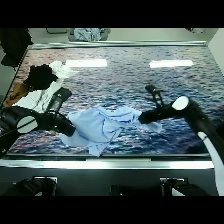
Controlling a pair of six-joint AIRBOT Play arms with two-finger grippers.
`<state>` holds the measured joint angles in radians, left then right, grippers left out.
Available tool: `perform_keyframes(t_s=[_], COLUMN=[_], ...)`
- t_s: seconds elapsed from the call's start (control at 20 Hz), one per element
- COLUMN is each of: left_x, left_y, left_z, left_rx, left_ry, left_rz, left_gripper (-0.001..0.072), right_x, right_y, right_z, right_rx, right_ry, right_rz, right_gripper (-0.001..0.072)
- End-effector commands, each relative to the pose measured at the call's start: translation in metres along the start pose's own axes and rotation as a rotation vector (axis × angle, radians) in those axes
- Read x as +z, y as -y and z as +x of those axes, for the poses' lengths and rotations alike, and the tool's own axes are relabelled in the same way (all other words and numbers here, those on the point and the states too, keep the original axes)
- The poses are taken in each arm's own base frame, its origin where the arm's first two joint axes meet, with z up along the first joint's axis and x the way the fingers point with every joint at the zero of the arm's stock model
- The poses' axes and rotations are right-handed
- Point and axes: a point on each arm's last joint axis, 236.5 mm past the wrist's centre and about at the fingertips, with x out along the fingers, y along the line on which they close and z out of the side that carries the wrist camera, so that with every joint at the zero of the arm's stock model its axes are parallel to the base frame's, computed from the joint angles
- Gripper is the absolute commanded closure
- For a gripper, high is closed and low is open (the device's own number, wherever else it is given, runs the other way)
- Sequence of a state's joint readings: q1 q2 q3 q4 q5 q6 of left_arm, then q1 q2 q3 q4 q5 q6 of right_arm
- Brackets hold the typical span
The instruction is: Fold the shirts.
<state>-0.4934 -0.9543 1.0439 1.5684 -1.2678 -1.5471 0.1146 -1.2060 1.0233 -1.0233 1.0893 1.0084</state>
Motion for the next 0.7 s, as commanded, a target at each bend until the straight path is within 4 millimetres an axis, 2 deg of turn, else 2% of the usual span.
perform_keyframes(t_s=[0.0, 0.05, 0.15, 0.2, 0.3, 0.4, 0.55, 0.6, 0.65], left_x=[0.028, 0.045, 0.083, 0.102, 0.130, 0.142, 0.136, 0.130, 0.125], left_y=[-0.013, -0.017, -0.021, -0.021, -0.022, -0.022, -0.016, -0.008, 0.002], left_z=[-0.031, -0.053, -0.114, -0.153, -0.234, -0.315, -0.445, -0.483, -0.513], left_rx=[0.055, 0.072, 0.094, 0.097, 0.103, 0.109, 0.097, 0.065, 0.016], left_ry=[0.101, 0.167, 0.341, 0.443, 0.650, 0.851, 1.204, 1.325, 1.432], left_rz=[0.019, 0.021, 0.017, 0.013, 0.006, -0.001, -0.006, 0.001, 0.009], left_gripper=[0.0678, 0.0678, 0.0678, 0.0678, 0.0678, 0.0678, 0.0678, 0.0678, 0.0678], right_x=[0.053, 0.076, 0.111, 0.125, 0.140, 0.140, 0.118, 0.110, 0.102], right_y=[0.007, 0.004, -0.006, -0.015, -0.039, -0.068, -0.105, -0.119, -0.133], right_z=[-0.089, -0.126, -0.203, -0.246, -0.327, -0.401, -0.505, -0.529, -0.549], right_rx=[-0.210, -0.278, -0.411, -0.479, -0.590, -0.681, -0.818, -0.833, -0.840], right_ry=[0.144, 0.223, 0.378, 0.465, 0.629, 0.787, 1.023, 1.089, 1.151], right_rz=[-0.135, -0.184, -0.259, -0.284, -0.340, -0.382, -0.371, -0.379, -0.392], right_gripper=[0.0672, 0.0671, 0.0671, 0.0671, 0.0671, 0.0671, 0.0671, 0.0671, 0.0671])
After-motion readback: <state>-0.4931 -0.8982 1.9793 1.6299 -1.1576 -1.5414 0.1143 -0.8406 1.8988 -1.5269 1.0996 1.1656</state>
